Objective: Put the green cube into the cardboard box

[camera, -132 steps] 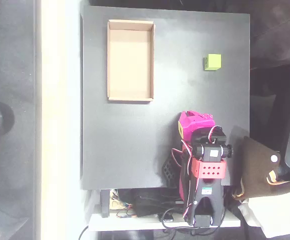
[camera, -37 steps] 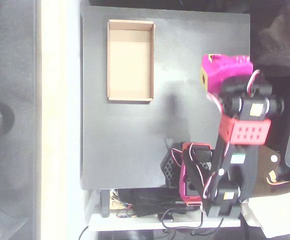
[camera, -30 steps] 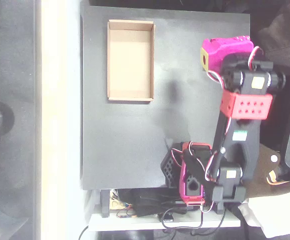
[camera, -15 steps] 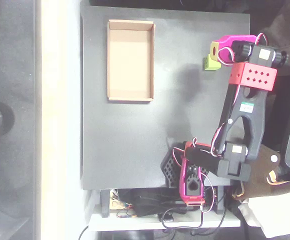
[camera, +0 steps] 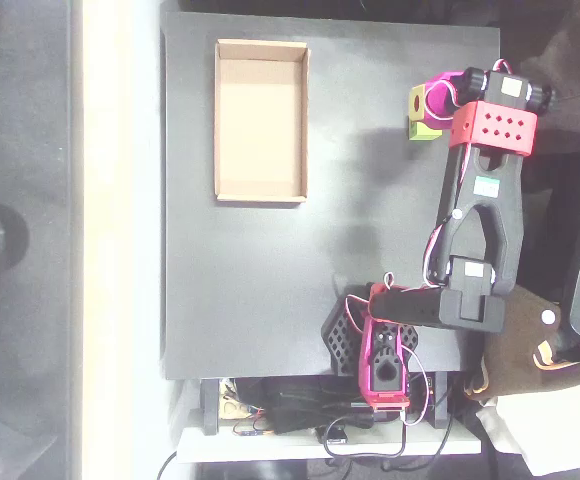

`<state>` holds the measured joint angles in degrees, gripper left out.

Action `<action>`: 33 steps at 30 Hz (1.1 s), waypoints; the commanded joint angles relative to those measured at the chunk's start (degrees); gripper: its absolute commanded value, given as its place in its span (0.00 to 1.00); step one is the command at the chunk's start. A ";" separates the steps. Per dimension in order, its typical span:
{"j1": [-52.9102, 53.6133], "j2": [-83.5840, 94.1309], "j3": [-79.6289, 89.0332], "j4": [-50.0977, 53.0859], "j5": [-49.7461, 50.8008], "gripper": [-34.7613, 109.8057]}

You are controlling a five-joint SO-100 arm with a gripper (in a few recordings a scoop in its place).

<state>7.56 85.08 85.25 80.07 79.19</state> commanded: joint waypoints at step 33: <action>3.25 -10.99 -0.88 -10.90 0.18 0.46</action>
<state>10.55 73.83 84.81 69.52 79.19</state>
